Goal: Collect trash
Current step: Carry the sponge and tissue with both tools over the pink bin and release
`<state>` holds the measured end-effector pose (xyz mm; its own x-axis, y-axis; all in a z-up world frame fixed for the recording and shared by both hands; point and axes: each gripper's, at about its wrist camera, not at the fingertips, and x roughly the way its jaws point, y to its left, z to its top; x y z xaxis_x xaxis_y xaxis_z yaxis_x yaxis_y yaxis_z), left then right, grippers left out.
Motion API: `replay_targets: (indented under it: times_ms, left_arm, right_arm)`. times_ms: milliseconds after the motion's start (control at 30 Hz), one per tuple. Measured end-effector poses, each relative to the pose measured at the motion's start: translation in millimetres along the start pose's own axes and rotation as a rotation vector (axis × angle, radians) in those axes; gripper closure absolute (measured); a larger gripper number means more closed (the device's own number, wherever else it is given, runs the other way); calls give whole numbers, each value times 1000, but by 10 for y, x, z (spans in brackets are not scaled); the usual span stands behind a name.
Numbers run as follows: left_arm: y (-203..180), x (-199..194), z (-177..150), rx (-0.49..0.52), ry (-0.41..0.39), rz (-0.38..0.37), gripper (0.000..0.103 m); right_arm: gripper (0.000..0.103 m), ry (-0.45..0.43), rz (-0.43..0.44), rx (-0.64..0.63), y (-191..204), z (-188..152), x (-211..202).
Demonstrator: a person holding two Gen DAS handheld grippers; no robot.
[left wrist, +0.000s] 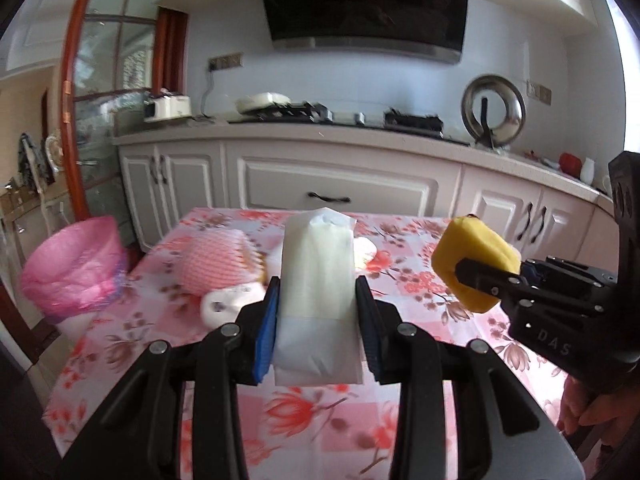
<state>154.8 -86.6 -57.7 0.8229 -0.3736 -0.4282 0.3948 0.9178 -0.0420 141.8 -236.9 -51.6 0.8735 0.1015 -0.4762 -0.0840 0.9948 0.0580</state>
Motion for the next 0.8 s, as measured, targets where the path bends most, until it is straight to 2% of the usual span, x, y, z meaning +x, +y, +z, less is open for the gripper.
replay_targets:
  times_ms: [233, 367, 533, 800]
  left_arm:
    - [302, -667, -33, -7, -114, 112, 67]
    - [541, -926, -24, -31, -153, 166, 67]
    - [865, -1096, -68, -64, -171, 244, 67]
    - [1440, -1059, -111, -129, -160, 338, 67]
  right_arm:
    - [77, -64, 98, -69, 545, 146, -223]
    - [77, -88, 148, -124, 872, 233, -240]
    - [77, -93, 211, -176, 1214, 352, -122]
    - [77, -73, 320, -215, 1687, 544, 323]
